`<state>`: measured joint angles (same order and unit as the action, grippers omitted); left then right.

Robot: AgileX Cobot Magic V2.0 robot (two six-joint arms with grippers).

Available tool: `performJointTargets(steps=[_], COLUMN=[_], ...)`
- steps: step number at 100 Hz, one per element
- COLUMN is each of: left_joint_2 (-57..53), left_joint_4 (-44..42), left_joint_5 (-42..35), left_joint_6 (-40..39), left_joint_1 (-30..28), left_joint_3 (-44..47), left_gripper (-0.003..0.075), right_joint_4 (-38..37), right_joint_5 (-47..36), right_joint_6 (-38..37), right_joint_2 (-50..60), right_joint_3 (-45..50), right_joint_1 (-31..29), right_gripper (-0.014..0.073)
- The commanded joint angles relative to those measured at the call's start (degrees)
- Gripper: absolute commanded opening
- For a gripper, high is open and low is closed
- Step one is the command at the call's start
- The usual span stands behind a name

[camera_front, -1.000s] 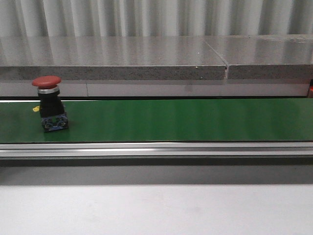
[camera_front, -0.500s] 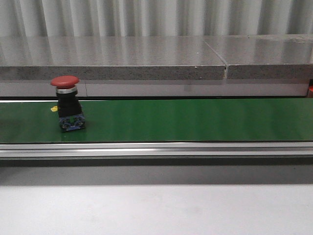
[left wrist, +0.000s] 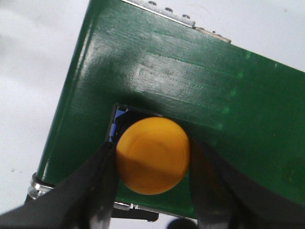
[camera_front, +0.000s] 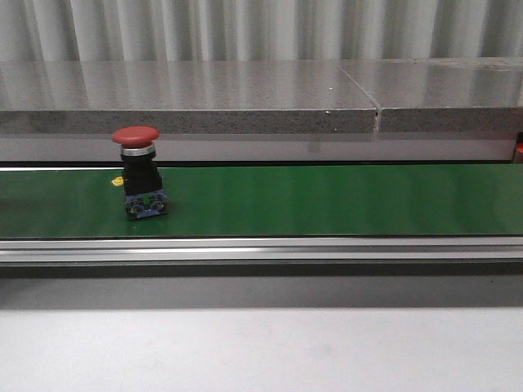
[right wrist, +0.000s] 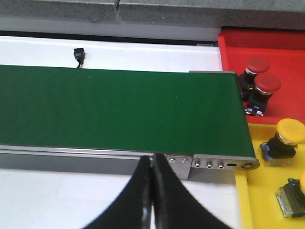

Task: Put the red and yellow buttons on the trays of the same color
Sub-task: 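Grasp the yellow button with the left gripper and set it on the belt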

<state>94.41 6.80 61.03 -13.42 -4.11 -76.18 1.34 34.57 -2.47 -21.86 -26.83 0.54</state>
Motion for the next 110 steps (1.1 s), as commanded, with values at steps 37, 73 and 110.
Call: performJointTargets(steps=[37, 73, 110], left_joint_2=[-1.93, -10.55, -23.82], left_joint_4=[-1.26, -3.91, -4.01], left_joint_5=[0.03, -0.94, -8.71], left_joint_6=[-0.57, 2.23, 5.04], left_joint_1=[0.6, 6.16, 19.02], left_joint_3=[-1.55, -1.55, 4.92], left_gripper=[0.0515, 0.0514, 0.0001], right_joint_4=[-0.03, -0.03, -0.03], right_joint_5=[-4.14, -4.14, -4.14], right_joint_6=[0.39, 0.39, 0.39], right_joint_2=[-0.33, -0.33, -0.33], right_joint_3=[-1.37, -1.37, -1.37], right_joint_1=[-0.05, -0.05, -0.05], right_gripper=[-0.0067, -0.0067, -0.0067])
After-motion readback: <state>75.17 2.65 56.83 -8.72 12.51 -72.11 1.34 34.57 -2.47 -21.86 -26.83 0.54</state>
